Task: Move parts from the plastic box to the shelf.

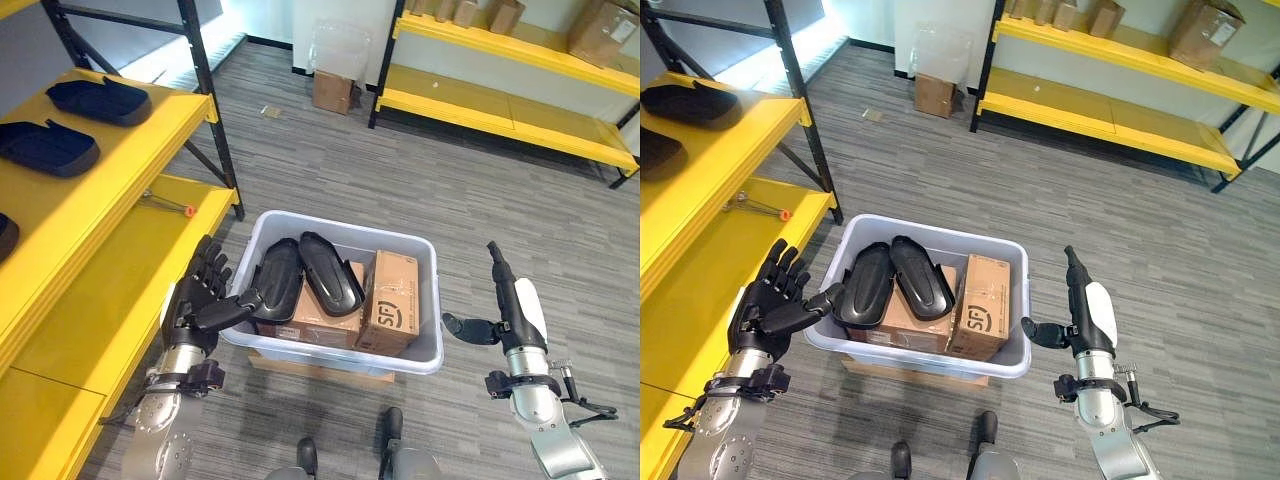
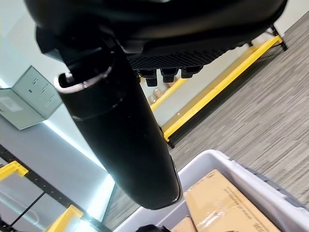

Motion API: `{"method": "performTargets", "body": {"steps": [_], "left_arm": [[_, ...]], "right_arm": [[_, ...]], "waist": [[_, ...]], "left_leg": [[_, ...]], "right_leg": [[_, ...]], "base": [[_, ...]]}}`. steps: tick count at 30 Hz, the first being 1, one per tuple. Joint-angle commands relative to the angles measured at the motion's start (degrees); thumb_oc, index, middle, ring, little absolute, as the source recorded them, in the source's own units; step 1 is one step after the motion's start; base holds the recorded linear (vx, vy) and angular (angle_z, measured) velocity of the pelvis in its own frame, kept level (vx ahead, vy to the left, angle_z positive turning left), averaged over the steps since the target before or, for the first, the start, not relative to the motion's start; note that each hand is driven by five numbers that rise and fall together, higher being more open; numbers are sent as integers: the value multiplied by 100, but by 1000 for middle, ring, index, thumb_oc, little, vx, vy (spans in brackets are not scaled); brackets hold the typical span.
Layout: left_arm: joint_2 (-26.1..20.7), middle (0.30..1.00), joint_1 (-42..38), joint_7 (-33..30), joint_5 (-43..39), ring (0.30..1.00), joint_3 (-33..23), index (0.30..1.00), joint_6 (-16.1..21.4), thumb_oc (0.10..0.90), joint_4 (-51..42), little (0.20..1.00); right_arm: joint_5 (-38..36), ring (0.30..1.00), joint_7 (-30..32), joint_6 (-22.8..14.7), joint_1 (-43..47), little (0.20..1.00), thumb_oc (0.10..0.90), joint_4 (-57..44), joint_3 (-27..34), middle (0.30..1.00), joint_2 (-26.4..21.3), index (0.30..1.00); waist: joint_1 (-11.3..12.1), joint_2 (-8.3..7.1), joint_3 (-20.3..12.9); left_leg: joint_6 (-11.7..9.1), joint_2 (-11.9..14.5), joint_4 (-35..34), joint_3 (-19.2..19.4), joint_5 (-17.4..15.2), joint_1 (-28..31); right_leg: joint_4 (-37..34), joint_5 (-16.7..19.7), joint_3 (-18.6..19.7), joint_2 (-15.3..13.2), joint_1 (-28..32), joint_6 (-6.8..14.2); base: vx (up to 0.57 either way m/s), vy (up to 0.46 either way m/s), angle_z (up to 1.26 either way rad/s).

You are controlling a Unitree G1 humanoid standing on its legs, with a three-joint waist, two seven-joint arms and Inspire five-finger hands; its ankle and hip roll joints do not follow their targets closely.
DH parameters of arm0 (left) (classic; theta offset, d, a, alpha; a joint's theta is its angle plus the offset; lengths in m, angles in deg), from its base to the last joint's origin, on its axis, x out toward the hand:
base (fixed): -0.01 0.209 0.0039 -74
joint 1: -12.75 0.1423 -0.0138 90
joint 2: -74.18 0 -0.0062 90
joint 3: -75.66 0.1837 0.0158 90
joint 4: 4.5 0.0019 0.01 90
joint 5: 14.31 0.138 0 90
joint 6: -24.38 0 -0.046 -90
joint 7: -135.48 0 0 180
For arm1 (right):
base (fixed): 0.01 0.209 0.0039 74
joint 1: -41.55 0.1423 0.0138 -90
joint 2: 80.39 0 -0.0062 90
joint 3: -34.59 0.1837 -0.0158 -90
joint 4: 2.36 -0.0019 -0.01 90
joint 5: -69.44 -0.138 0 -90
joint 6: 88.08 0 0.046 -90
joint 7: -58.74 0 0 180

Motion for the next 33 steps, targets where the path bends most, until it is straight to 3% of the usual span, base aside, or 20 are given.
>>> {"method": "performTargets", "body": {"steps": [1, 7, 15, 21, 27, 33], "left_arm": [[-186, 1000, -251, 101, 122, 1000, -10, 1000, 592, 900, -838, 1000], [-181, 1000, -78, -38, 100, 1000, -127, 1000, 554, 900, -859, 1000], [-215, 1000, 40, -70, 73, 1000, -206, 1000, 528, 900, -885, 1000], [-277, 1000, -70, -46, 5, 1000, -112, 1000, 343, 900, -907, 1000], [-444, 1000, -112, -42, 199, 1000, -46, 1000, 45, 900, -999, 1000], [-501, 1000, -184, 20, 117, 1000, 31, 1000, -127, 900, -993, 1000]], "right_arm": [[-227, 1000, 270, -321, 534, 1000, 900, -175, 289, 1000, -164, 1000], [-293, 1000, 108, -233, 355, 1000, 900, -275, 274, 1000, -115, 1000], [-186, 1000, 354, -220, 393, 1000, 900, -280, 219, 1000, -23, 1000], [397, 1000, 353, -593, 926, 1000, 900, -501, 271, 1000, -547, 1000], [202, 1000, -558, -169, 1797, 1000, 900, -814, 68, 1000, -1454, 1000], [196, 1000, -1328, 101, 2528, 1000, 900, -1050, -395, 1000, -1708, 1000]], "waist": [[3, -49, -460], [-32, -5, -542], [-1, 36, -541], [142, -9, -553], [399, -88, -589], [538, -124, -594]], "left_leg": [[-361, 386, -38, 284, -364, -36], [-367, 357, -38, 355, -408, 76], [-384, 382, -38, 329, -366, 65], [-397, 399, -38, 252, -342, 38], [-427, 395, -38, 184, -314, 17], [-421, 367, -38, 121, -309, 49]], "right_leg": [[21, 114, -49, 195, 216, 111], [-186, 0, -64, 214, 466, 104], [-221, -41, -79, 241, 575, 118], [-301, -107, -124, 314, 729, 128], [-393, -181, -261, 332, 901, 97], [-371, -233, -275, 361, 975, 50]], "base": [[61, -30, 3], [67, -11, -17], [23, -18, -4], [20, -54, 3], [34, -53, 1], [54, -13, 4]]}}
